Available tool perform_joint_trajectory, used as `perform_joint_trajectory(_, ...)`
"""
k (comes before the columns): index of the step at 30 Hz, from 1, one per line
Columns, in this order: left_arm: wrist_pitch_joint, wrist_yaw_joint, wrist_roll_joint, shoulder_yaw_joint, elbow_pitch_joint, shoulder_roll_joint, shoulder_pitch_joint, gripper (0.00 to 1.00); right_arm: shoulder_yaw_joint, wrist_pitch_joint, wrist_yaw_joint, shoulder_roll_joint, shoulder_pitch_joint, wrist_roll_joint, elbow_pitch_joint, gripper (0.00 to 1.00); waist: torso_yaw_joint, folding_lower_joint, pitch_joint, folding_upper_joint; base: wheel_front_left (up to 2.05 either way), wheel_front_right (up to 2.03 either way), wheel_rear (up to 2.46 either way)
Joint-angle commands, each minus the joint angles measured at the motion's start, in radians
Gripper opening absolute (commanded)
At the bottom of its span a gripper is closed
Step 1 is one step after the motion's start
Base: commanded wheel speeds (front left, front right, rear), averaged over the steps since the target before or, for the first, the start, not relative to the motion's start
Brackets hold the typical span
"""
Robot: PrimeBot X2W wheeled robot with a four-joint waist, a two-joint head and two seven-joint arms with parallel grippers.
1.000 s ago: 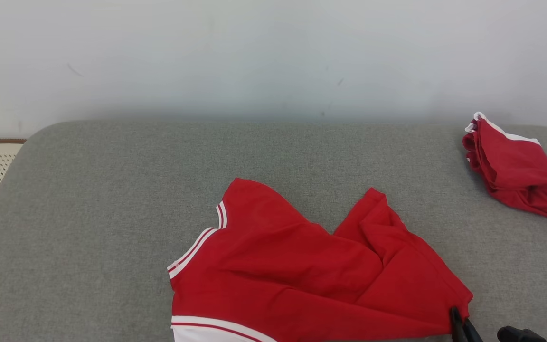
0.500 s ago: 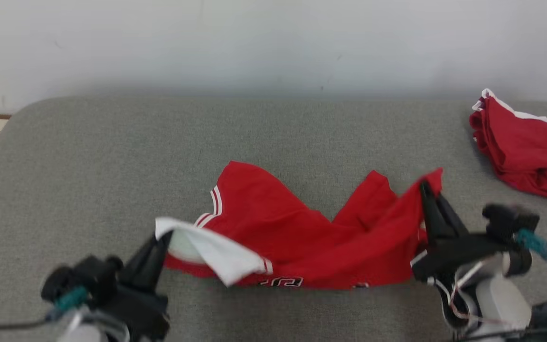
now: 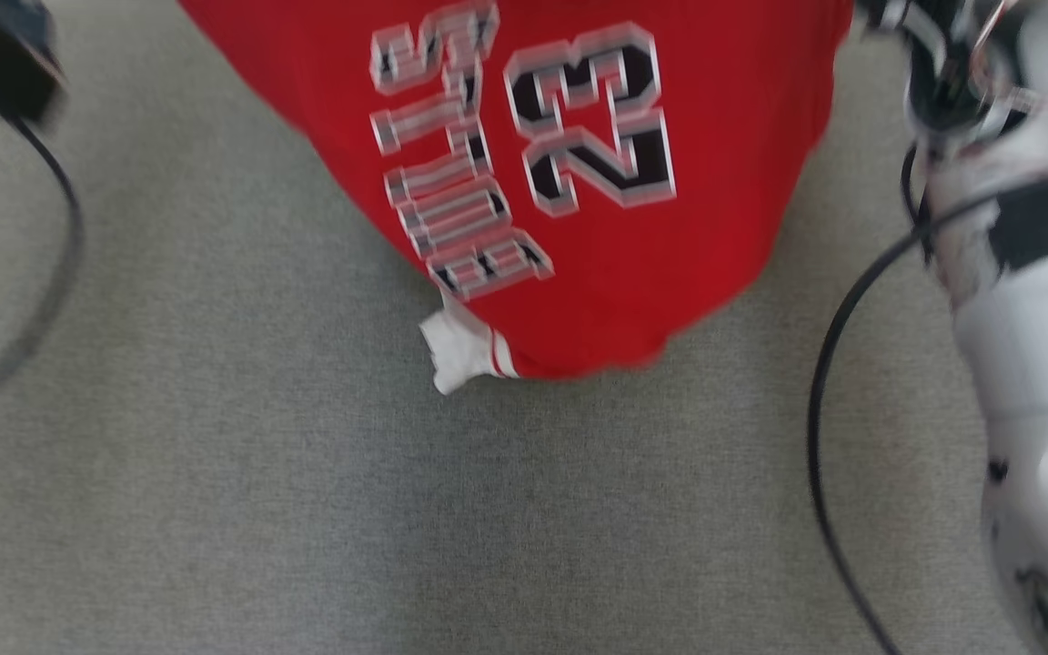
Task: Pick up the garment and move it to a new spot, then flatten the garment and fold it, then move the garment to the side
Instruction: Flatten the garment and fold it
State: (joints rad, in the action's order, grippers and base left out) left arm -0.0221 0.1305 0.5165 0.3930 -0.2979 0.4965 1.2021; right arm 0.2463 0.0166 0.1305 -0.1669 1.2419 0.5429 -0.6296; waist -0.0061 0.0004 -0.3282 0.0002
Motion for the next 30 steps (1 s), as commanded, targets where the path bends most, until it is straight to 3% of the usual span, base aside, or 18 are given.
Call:
perform_joint_trajectory(1, -0.004, -0.002, -0.001, 0.008, -0.012, 0.014, 0.034, 0.00, 0.000, -0.001, 0.000, 0.004, 0.018, 0.012, -0.014, 0.00, -0.005, -0.0004, -0.123, -0.0002, 0.00, 0.00, 0.00)
perform_joint_trajectory(8, -0.009, -0.002, 0.032, 0.068, -0.176, 0.024, 0.445, 0.00, -0.059, 0.039, 0.000, 0.031, 0.380, 0.043, -0.230, 0.00, -0.016, -0.0004, -0.223, -0.0002, 0.00, 0.00, 0.00)
perform_joint_trajectory(15, 0.077, -0.002, -0.034, 0.121, -0.418, -0.071, 0.767, 0.00, -0.102, 0.143, 0.000, 0.028, 0.624, -0.054, -0.425, 0.00, -0.001, -0.0004, -0.267, -0.0002, 0.00, 0.00, 0.00)
perform_joint_trajectory(22, 0.191, -0.002, -0.048, 0.167, -0.533, -0.110, 0.865, 0.00, -0.103, 0.203, 0.000, 0.045, 0.689, -0.091, -0.501, 0.00, 0.018, -0.0004, -0.306, -0.0002, 0.00, 0.00, 0.00)
perform_joint_trajectory(30, 0.257, -0.002, 0.017, 0.208, -0.574, -0.105, 0.757, 0.00, -0.039, 0.217, 0.000, 0.061, 0.580, -0.066, -0.516, 0.00, 0.019, -0.0004, -0.266, -0.0002, 0.00, 0.00, 0.00)
